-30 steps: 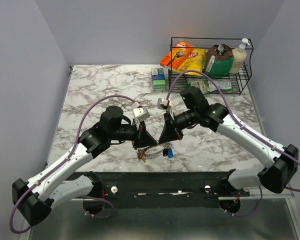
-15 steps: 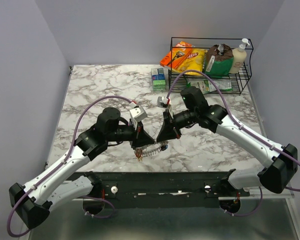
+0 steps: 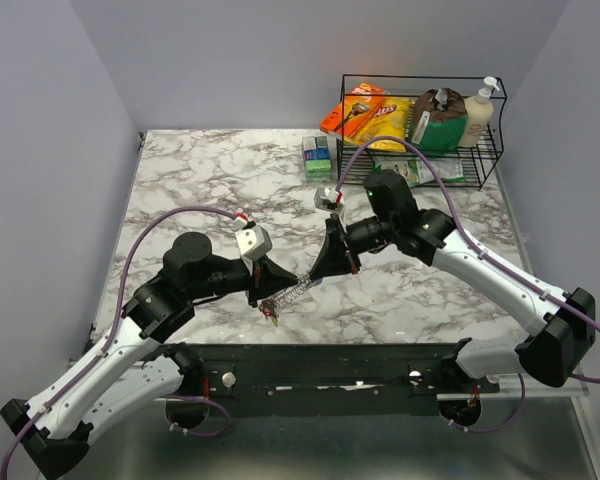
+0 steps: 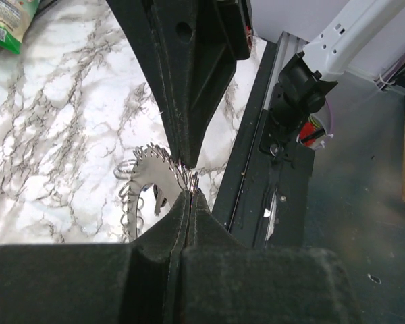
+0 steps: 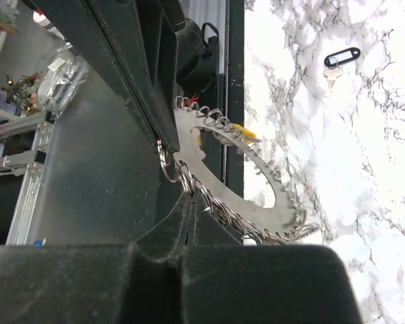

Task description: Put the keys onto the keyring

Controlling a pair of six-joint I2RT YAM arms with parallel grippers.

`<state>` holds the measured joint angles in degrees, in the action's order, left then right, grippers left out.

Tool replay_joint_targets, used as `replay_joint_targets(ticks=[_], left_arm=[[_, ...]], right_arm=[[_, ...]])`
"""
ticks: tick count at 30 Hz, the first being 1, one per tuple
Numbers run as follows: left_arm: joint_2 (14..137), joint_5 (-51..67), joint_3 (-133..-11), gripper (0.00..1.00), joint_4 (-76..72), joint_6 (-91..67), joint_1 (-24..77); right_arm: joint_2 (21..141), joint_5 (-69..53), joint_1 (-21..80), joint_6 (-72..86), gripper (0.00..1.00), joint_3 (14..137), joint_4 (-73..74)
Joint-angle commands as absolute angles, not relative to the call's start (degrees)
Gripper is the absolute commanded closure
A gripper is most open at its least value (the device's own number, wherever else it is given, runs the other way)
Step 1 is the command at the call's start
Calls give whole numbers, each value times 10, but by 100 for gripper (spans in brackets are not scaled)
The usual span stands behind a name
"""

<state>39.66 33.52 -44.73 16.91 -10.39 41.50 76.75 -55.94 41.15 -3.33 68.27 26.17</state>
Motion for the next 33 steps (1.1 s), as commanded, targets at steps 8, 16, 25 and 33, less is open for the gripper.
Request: replay_joint_targets(ticks=[8,16,25,33], left_arm=[[389,341,-435,100,148,-91,418],[380,343,-436,77,154,-81,418],[379,320,-412,100,134,-90,418],[431,263,-375,88,105,-132,419]], right_arm=[[759,-547,397,-25,100,679,250],[754,-531,396,-18,100,687,248],[762,-513,396,-22,100,679,246],[747,-410,386,24,97,629,244]])
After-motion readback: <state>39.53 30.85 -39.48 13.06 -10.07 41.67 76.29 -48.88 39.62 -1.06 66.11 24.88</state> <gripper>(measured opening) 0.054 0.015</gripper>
